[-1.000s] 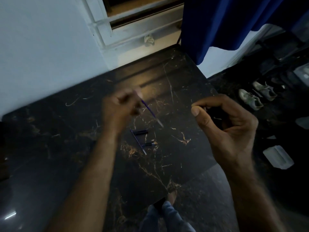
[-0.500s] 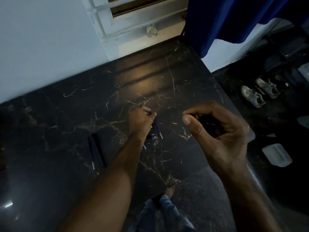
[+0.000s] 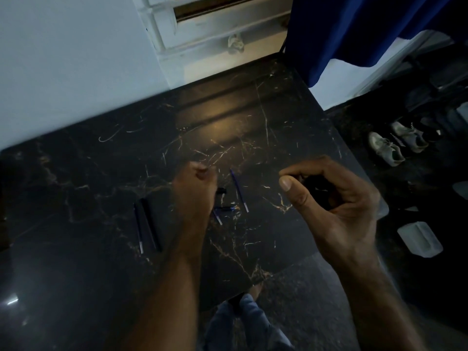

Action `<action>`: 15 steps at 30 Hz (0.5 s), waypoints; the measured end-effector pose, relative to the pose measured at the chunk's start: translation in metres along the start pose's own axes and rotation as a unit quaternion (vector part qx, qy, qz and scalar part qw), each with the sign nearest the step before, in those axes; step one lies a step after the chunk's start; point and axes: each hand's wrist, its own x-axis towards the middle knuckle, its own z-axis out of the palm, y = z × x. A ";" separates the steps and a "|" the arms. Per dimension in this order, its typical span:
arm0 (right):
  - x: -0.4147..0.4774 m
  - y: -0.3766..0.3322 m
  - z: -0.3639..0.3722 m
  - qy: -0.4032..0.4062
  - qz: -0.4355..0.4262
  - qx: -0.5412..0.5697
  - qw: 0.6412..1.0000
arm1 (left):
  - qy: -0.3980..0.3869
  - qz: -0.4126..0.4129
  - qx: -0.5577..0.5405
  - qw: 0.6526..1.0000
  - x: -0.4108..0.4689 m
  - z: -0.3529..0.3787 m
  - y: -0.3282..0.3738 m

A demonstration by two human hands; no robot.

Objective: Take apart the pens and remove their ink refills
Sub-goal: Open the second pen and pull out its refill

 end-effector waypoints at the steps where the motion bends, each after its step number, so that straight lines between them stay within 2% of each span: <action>1: 0.001 0.001 -0.001 0.002 0.001 -0.001 1.000 | -0.005 -0.004 0.032 0.999 -0.005 -0.010 -0.011; 5: 0.002 0.002 -0.001 0.001 0.004 -0.003 1.000 | -0.131 -0.082 0.145 0.977 -0.023 -0.025 -0.040; 8: 0.002 0.001 0.004 -0.015 0.002 -0.002 1.000 | -0.148 -0.129 0.144 0.970 -0.022 -0.020 -0.040; 15: 0.001 0.001 0.007 -0.031 -0.004 0.009 0.999 | -0.181 -0.117 0.176 0.961 -0.013 -0.017 -0.028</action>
